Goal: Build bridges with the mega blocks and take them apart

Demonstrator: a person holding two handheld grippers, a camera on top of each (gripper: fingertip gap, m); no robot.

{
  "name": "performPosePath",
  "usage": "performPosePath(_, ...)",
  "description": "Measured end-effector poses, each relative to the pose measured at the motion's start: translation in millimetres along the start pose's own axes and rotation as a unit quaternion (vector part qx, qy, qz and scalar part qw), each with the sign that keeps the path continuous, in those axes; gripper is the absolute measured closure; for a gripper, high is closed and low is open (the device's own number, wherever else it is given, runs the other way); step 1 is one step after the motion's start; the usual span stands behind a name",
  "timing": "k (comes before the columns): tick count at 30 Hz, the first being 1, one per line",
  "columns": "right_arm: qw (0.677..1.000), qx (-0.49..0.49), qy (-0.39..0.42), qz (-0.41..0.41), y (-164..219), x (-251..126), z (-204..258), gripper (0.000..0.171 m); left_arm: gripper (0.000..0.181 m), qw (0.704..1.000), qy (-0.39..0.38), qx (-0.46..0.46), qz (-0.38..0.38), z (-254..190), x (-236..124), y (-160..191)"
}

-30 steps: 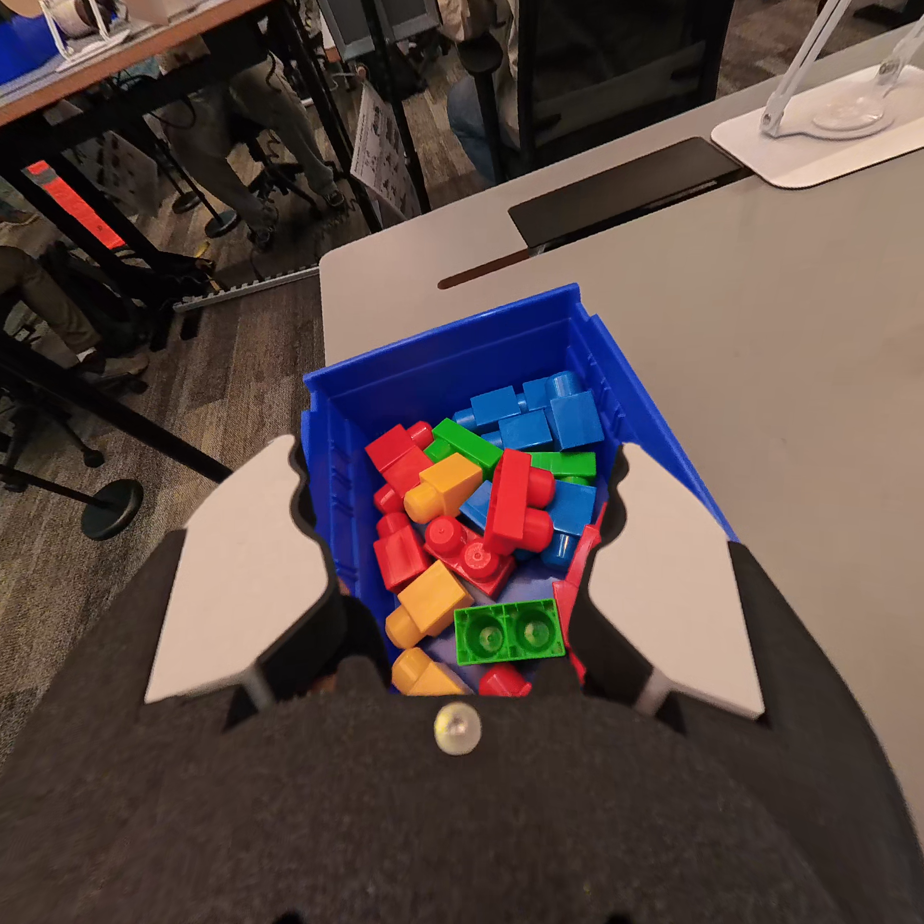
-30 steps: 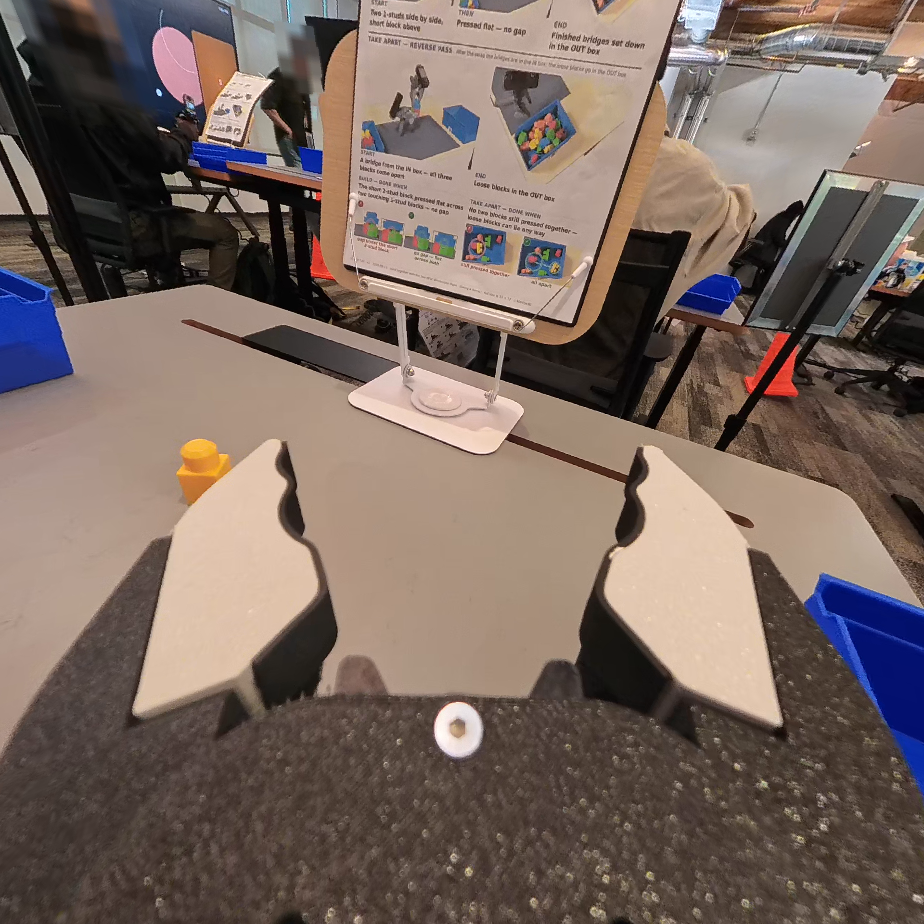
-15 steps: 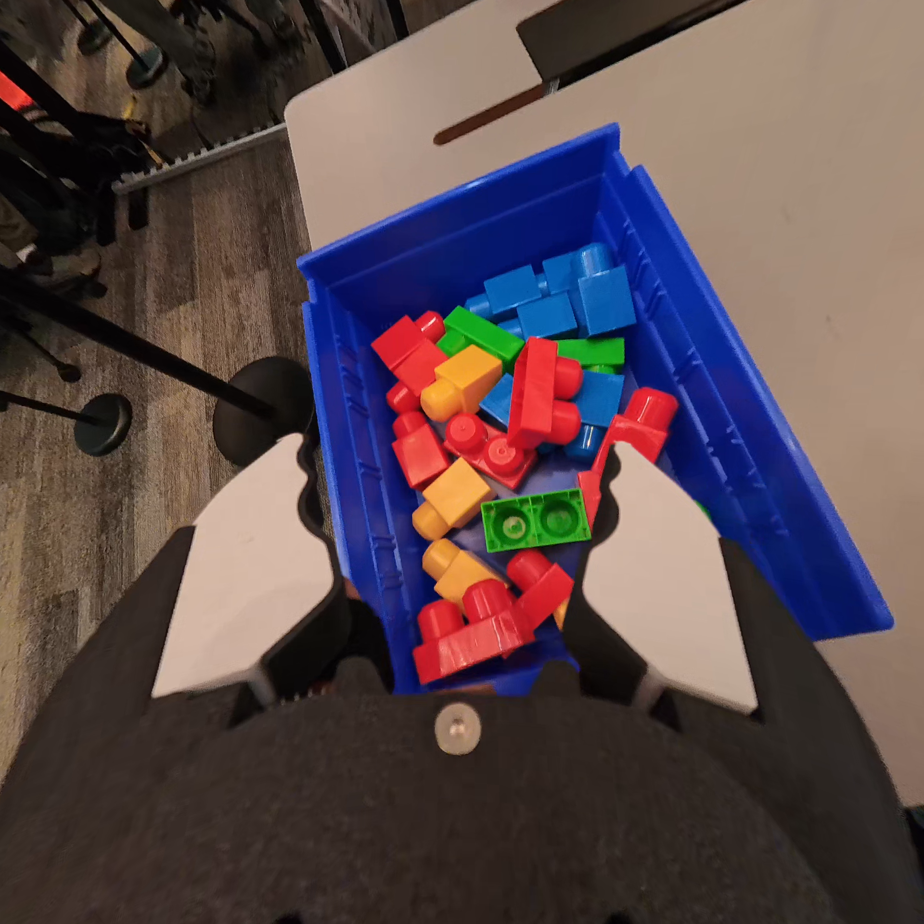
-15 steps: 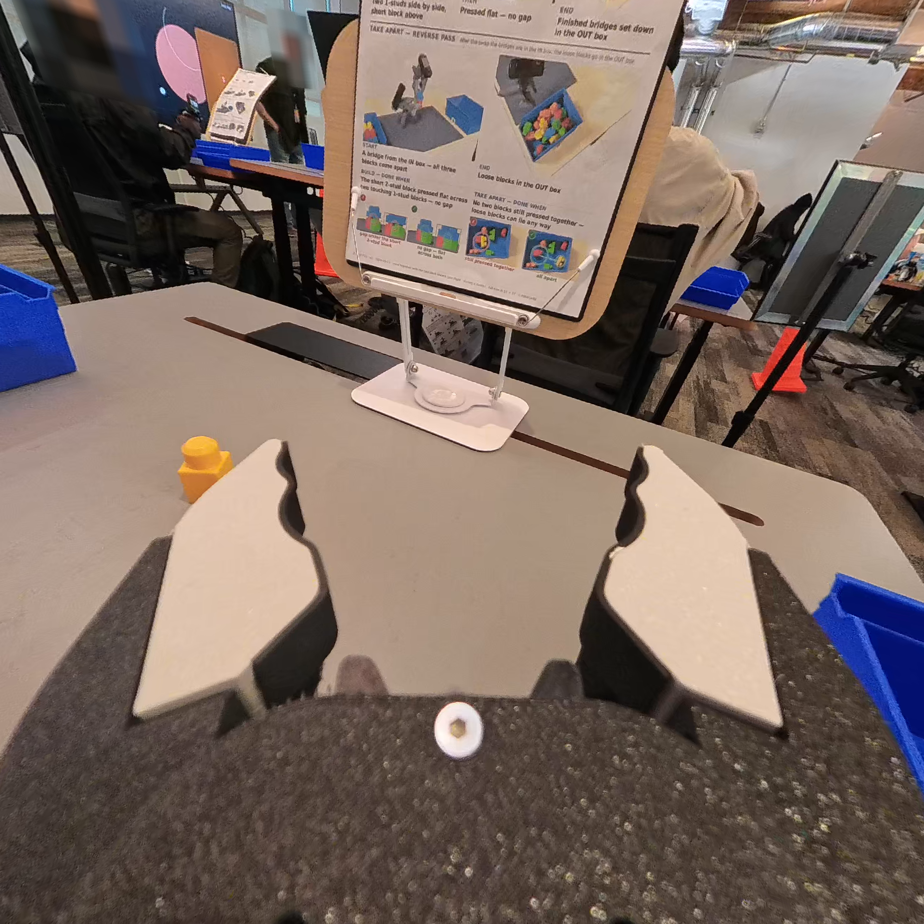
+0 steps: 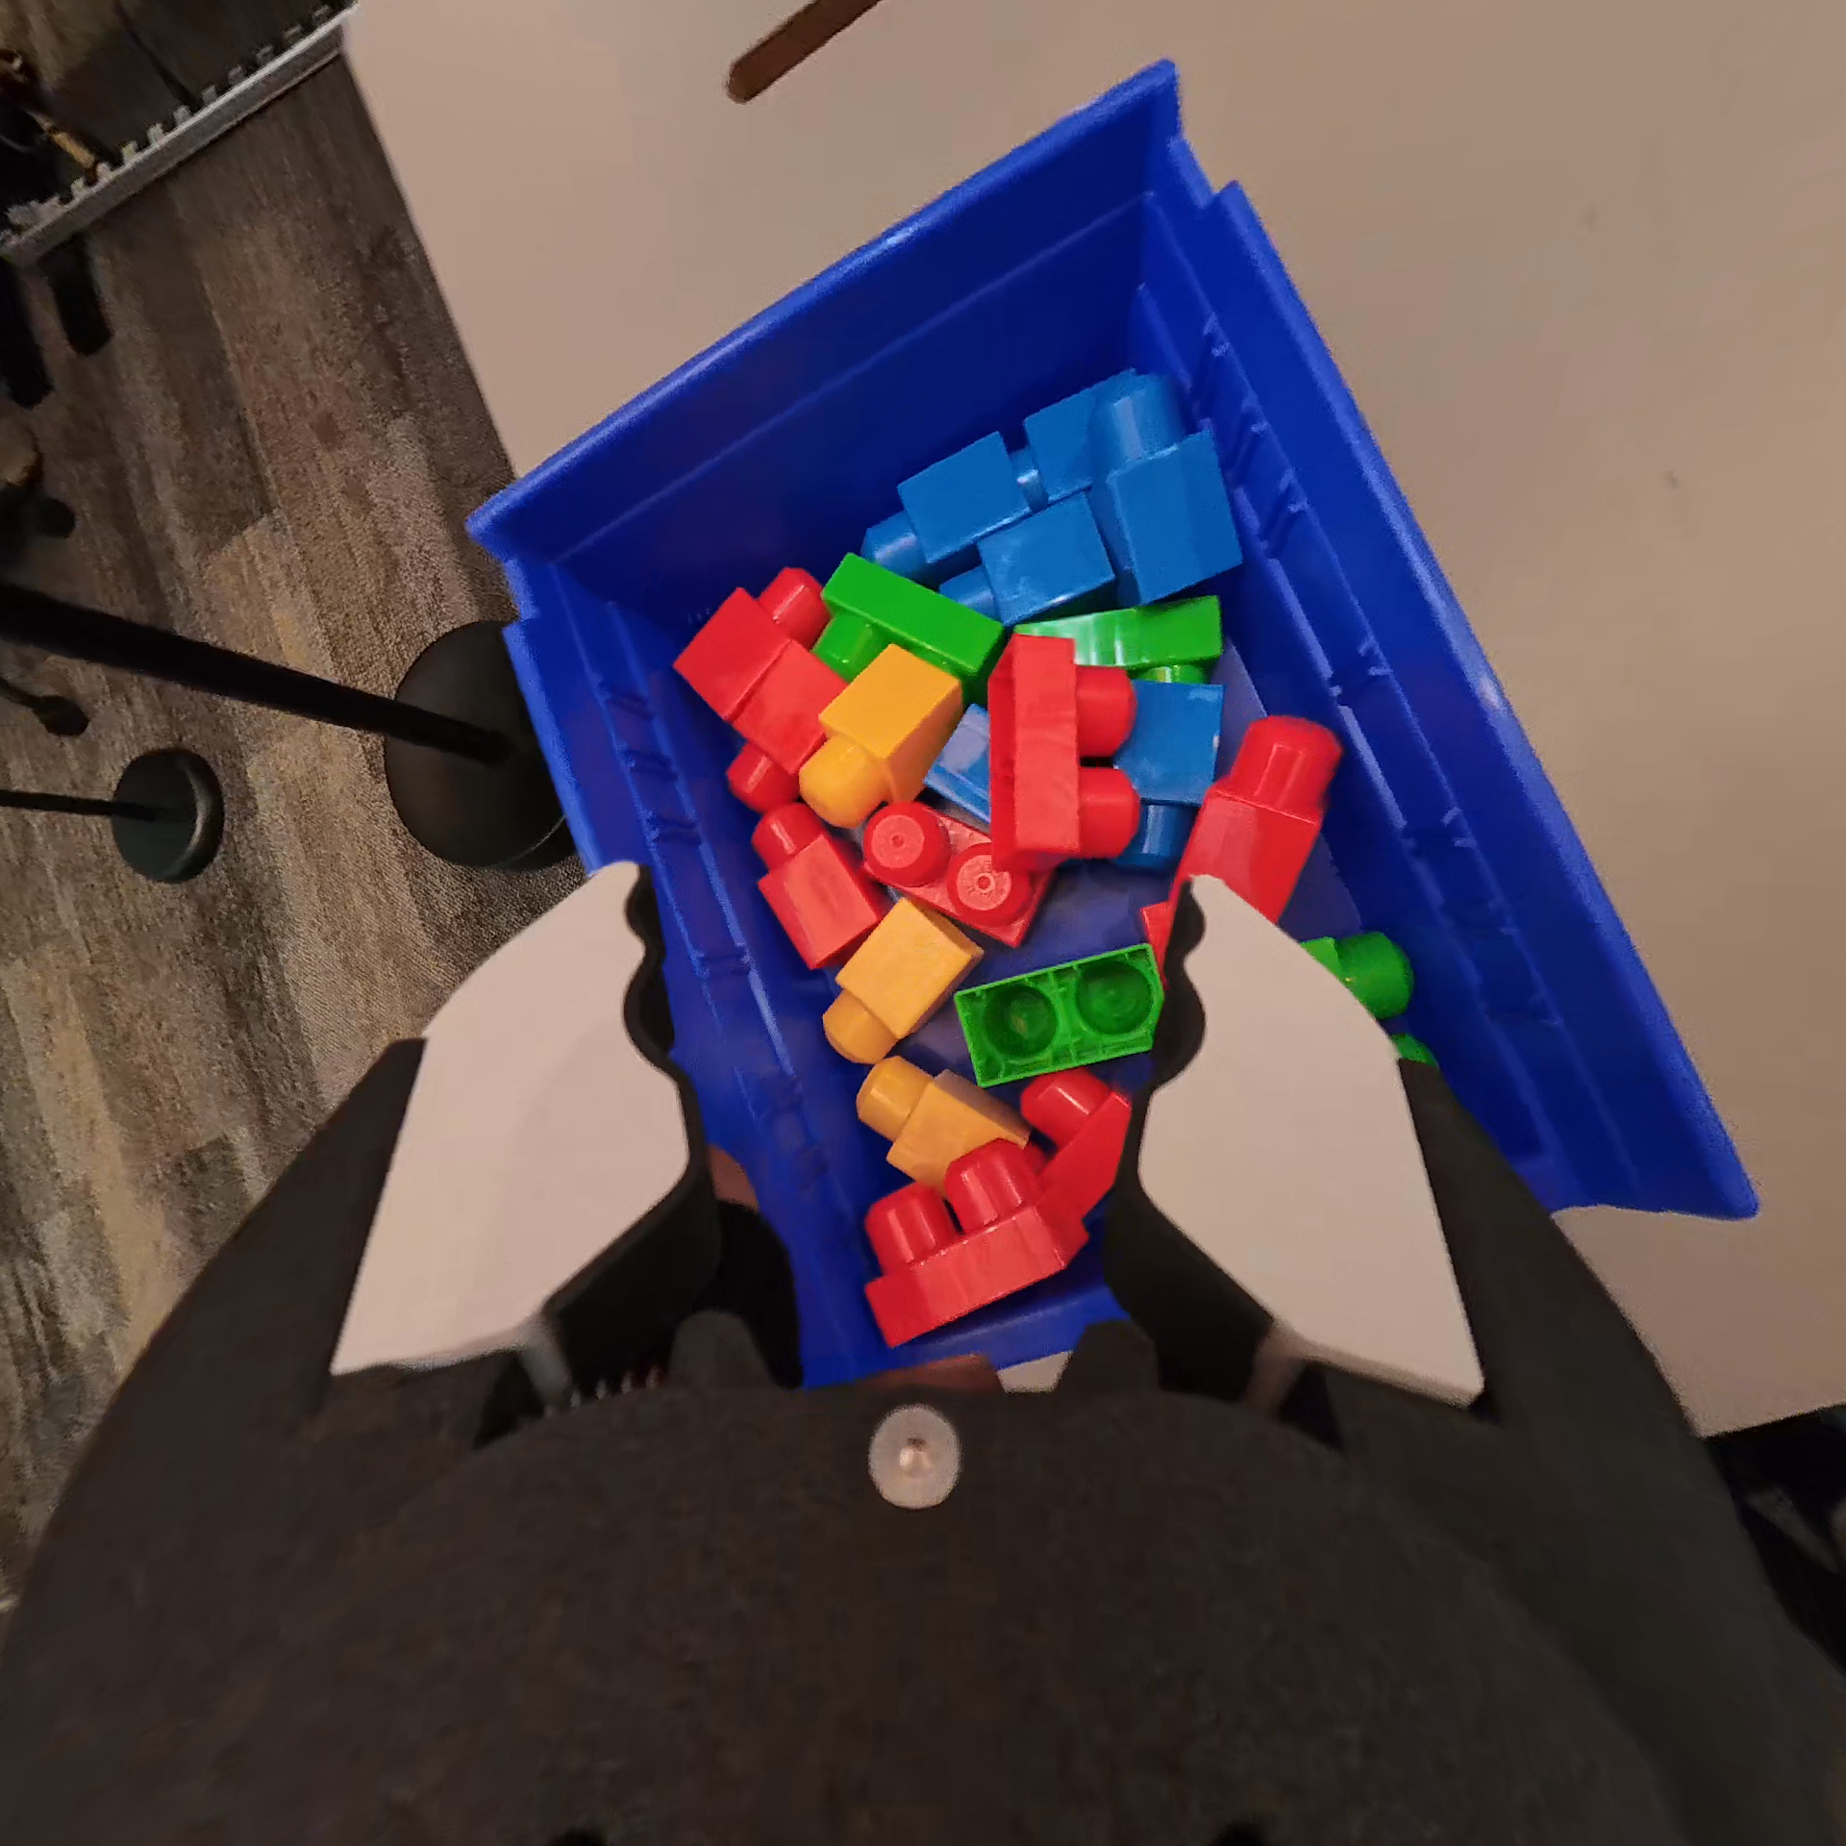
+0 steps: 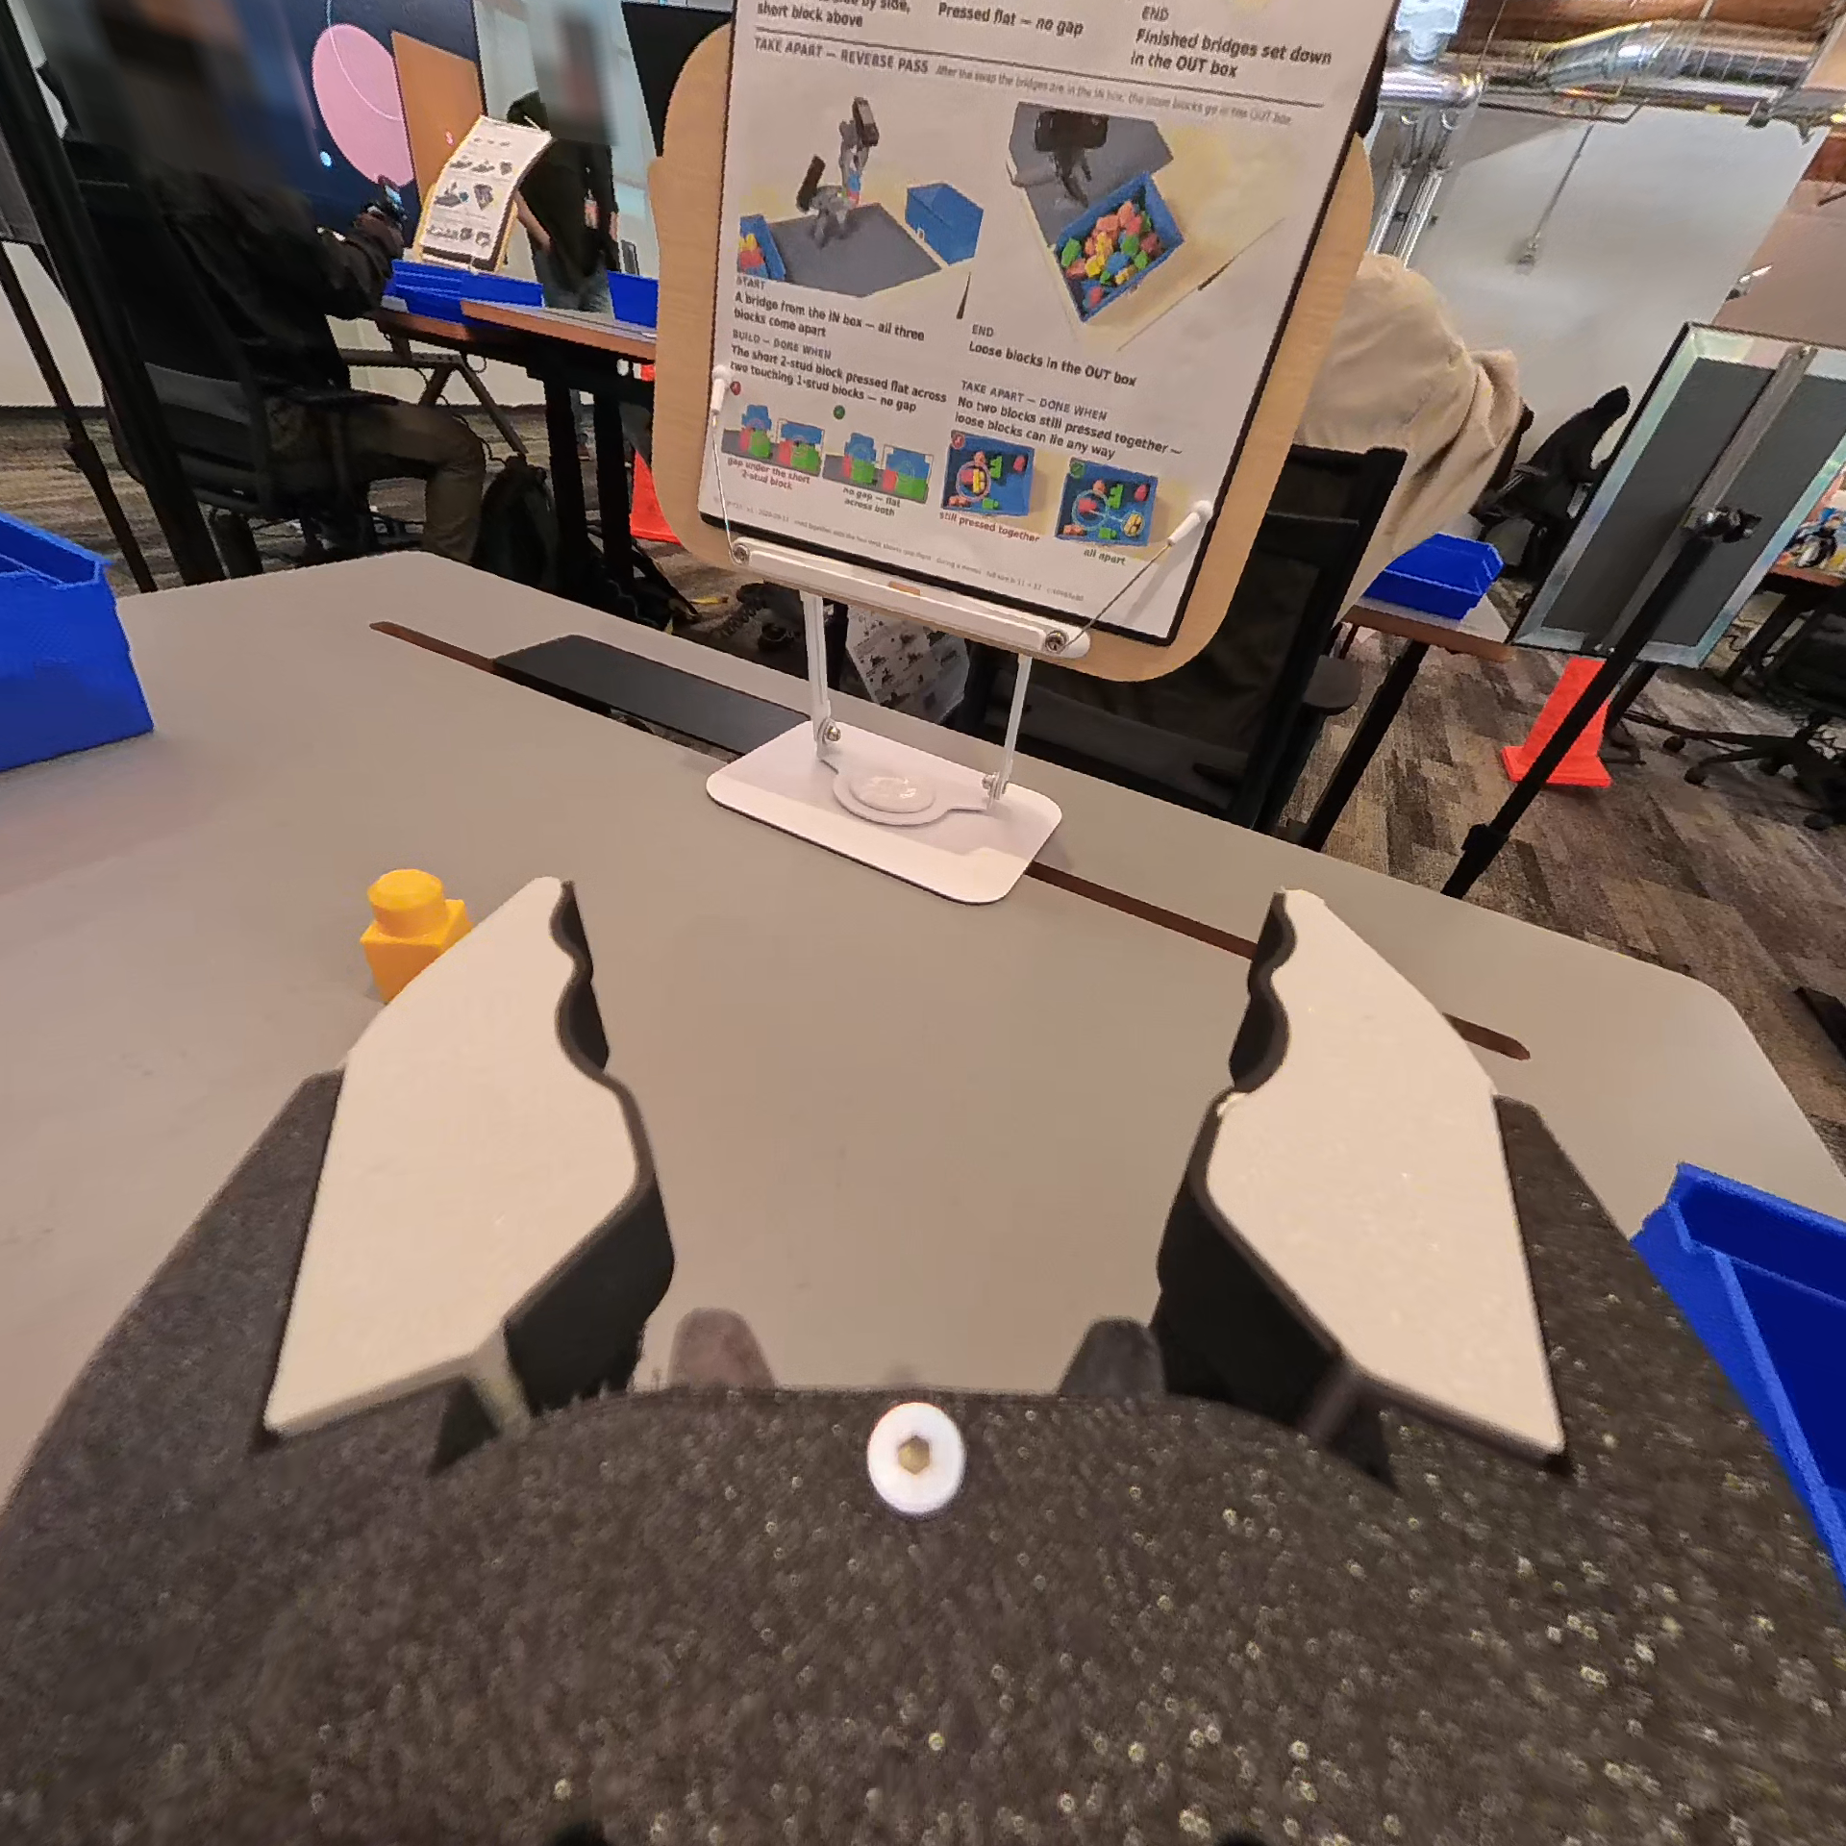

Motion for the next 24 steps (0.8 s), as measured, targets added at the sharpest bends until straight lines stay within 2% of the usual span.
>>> performPosePath(12, 1.0, -0.016, 0.008, 0.013, -7.7, 1.0, 4.9, 0.048, 0.089, 0.991, 0.061, 0.106, 0.05, -35.4, 22.7, -11.9)
performPosePath(24, 0.999, -0.037, 0.012, 0.021, -20.3, 4.3, 14.6, 0.048, 0.1, 0.977, 0.099, 0.184, 0.039, -56.0, 45.6, -0.6)
Point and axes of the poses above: each gripper's, where its closed fingertips meet, x out along the fingers, y out of its underside, z = x × y across the jaws, the point moved 9 cm from there along -x, back along the fingers
